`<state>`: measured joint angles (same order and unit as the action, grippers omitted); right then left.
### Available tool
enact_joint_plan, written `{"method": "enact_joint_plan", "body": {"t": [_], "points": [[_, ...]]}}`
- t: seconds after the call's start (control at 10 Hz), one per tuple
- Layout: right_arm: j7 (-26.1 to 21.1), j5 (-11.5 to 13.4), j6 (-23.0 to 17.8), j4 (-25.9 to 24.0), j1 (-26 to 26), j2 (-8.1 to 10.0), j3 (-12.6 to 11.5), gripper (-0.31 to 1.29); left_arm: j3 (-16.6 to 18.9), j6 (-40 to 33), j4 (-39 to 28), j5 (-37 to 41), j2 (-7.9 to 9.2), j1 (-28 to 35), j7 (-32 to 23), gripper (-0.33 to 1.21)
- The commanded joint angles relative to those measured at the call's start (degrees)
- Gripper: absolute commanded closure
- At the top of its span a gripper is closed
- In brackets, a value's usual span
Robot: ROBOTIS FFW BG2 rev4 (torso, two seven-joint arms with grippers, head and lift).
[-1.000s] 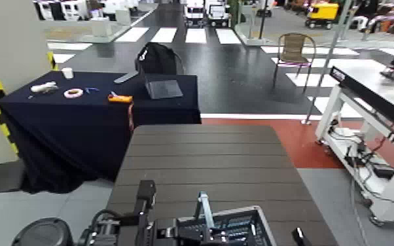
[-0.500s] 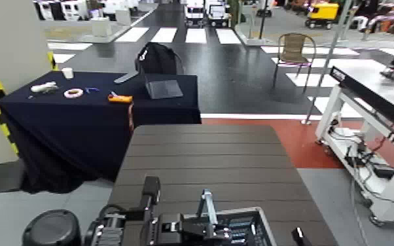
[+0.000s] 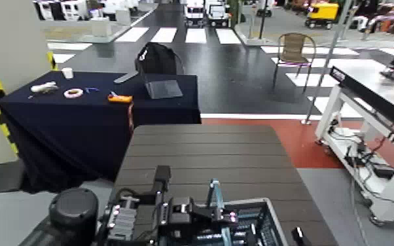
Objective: Place the crate on the table.
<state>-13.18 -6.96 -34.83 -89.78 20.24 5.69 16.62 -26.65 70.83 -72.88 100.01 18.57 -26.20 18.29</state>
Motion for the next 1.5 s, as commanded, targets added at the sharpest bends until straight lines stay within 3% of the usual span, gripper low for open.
{"method": "enact_joint_plan", "body": {"t": [0.1,0.2,0.4,0.7,0.9,1.1,1.5], "points": [[0.0,-0.2,-0.4,0.4,-0.4,0.11,0.3,0.14,-2.9,-0.5,8.3,-1.6,-2.23,-5.4,2.8,1.2],[0.0,-0.5,-0.6,0.7,-0.7,0.28,0.7,0.14,-4.3,-1.0,11.3,-3.2,-3.11,-7.9,5.4,1.2],[0.0,-0.5,-0.8,0.7,-0.7,0.37,0.8,0.14,-9.1,-3.7,18.3,-11.0,-4.86,-13.5,16.4,1.2],[0.0,-0.6,-0.8,0.8,-1.2,0.37,1.1,0.14,-11.9,-8.0,23.8,-19.9,-6.97,-18.4,26.0,1.2],[0.0,-0.7,-0.9,0.8,-1.2,0.46,1.2,0.14,-13.6,-11.9,30.1,-29.7,-9.43,-22.5,35.3,1.2],[0.0,-0.6,-1.3,0.7,-1.3,0.46,1.5,0.14,-14.0,-13.3,34.6,-32.8,-10.75,-24.8,37.9,1.2],[-1.2,1.3,-1.6,-0.2,-0.1,0.11,0.6,0.13,-13.9,-13.4,39.6,-35.4,-11.28,-28.6,39.8,1.2]]}}
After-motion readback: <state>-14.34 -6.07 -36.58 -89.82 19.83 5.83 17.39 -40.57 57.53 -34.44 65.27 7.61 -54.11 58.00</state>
